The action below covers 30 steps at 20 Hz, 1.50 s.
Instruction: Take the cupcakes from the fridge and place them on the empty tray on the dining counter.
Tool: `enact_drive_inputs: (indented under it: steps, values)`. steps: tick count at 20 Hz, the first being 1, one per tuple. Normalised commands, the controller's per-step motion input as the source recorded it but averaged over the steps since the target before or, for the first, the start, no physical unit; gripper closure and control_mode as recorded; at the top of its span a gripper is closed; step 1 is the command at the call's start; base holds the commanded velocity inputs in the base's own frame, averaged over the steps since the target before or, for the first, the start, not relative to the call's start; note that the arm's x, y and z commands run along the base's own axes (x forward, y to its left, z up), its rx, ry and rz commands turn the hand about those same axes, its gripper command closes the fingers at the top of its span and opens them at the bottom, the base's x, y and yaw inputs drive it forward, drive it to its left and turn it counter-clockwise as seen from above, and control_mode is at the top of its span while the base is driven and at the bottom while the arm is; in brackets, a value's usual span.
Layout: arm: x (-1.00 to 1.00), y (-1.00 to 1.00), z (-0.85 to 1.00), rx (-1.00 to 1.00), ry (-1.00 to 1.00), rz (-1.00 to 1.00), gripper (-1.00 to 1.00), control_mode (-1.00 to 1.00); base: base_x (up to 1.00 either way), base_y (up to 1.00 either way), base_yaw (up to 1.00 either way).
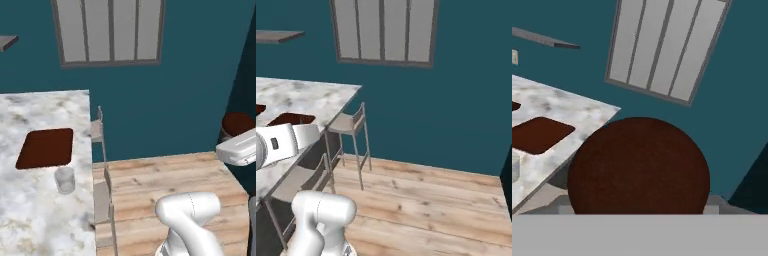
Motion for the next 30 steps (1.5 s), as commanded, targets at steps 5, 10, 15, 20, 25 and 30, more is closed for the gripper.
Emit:
enact_drive_inputs:
  steps: [5,10,15,20,25,30]
  values:
    - [0.0,0.0,0.0,0.0,0.0,0.0,1.0,1.0,1.0,-0.25,0.68]
    - [0.0,0.0,0.0,0.0,0.0,0.0,1.0,1.0,1.0,-0.36,0.64]
    - [0.0,0.0,0.0,0.0,0.0,0.0,1.0,1.0,1.0,-0.44,0.62]
    - [0.0,0.0,0.0,0.0,0.0,0.0,1.0,1.0,1.0,-0.46,0.62]
    - [0.0,0.0,0.0,0.0,0.0,0.0,1.0,1.0,0.89,-0.72,0.54]
    - [0.0,0.0,0.0,0.0,0.0,0.0,1.0,1.0,0.51,-0.97,0.43]
